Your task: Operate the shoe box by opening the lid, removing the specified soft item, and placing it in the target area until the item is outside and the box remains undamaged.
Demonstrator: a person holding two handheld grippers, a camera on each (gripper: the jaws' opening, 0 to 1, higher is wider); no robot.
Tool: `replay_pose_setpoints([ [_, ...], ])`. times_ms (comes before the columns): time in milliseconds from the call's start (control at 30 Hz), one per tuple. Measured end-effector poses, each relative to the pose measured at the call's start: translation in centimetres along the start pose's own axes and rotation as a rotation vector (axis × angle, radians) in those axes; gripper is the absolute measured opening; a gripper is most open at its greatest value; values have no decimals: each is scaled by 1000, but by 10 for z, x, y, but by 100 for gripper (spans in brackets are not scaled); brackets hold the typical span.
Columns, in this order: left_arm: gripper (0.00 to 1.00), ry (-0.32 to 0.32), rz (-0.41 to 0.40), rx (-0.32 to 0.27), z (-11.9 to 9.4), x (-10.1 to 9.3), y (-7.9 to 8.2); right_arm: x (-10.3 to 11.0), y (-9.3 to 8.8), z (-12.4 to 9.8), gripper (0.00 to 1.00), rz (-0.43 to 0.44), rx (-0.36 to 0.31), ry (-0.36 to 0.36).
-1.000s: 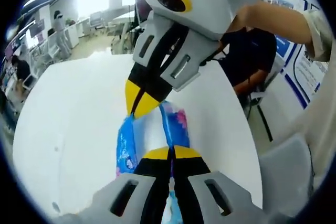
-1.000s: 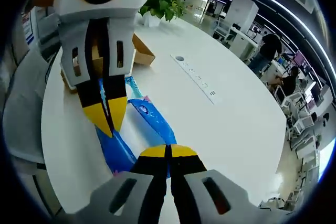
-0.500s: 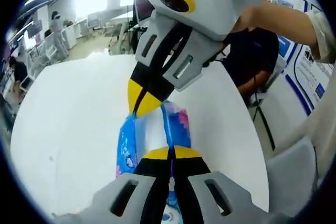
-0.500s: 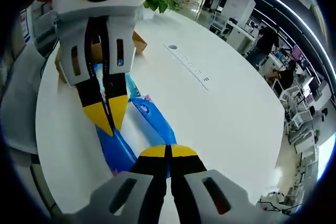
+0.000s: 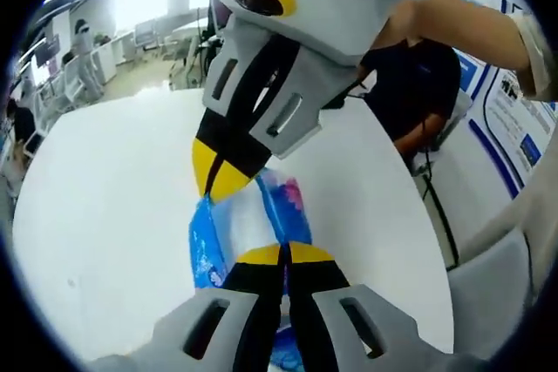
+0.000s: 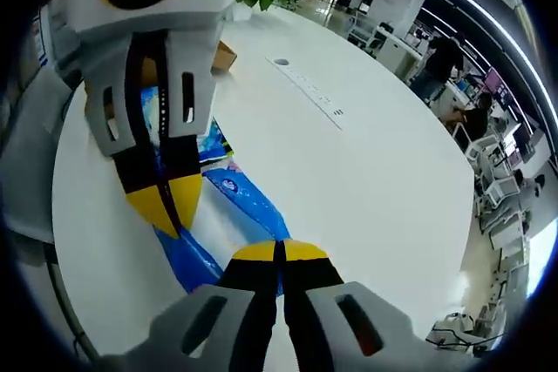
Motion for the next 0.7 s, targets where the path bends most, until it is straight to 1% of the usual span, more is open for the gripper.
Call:
replay_pose_setpoints([
  [100,0,-3,0,5,5,0,-3,-1,-6,4,0,8,7,3],
  [233,0,-10,9,13,9,-1,-9,-1,-9,10,0,13,10,6],
  [533,0,-14,3,30,12,2,-22,0,-7,23,0,11,11,17],
  [700,0,-14,-4,31,13,4,-24,-1,-7,24,0,14,9,17],
])
Point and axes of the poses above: the point that each gripper's makers call its tool centre point, and the gripper's own axes: z roughly forward along the fingers, x roughly to its left, y roughly out of its top, the point moved 2 cm from there along -z, roughly backward along the fingers, and after that the axes turned 14 degrees about y, right-handed, at the moved point
